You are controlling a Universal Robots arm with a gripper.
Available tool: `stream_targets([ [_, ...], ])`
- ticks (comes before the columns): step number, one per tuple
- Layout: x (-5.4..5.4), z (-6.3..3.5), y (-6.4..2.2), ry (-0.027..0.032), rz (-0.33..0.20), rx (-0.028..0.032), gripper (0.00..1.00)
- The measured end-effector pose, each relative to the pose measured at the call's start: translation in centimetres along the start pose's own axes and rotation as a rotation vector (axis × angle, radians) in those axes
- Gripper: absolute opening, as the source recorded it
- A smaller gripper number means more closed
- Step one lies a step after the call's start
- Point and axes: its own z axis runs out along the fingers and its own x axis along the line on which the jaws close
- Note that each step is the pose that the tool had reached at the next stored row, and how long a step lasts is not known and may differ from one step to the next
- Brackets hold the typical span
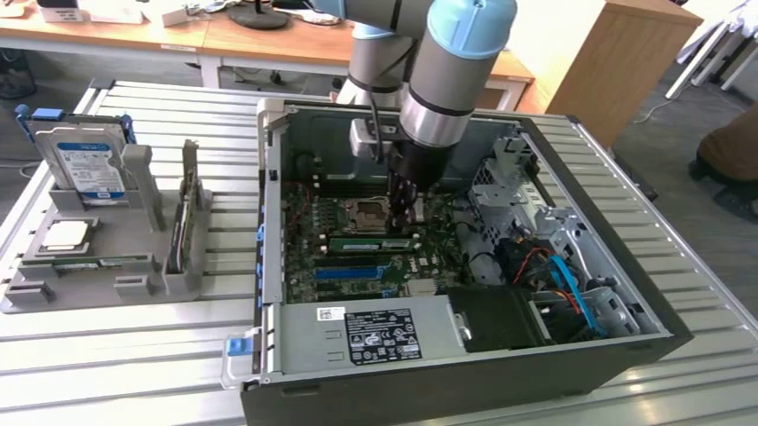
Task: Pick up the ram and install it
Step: 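Press down the ram until it locks into place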
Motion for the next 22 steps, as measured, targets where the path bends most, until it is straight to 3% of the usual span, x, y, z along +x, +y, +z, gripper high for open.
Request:
stream_targets([
  [8, -0.1, 0.04, 1.32, 0.0032, 0.0, 0.0042, 0.11],
  [22, -0.4, 0.12, 3.69, 0.0108, 0.0, 0.0171, 0.11],
])
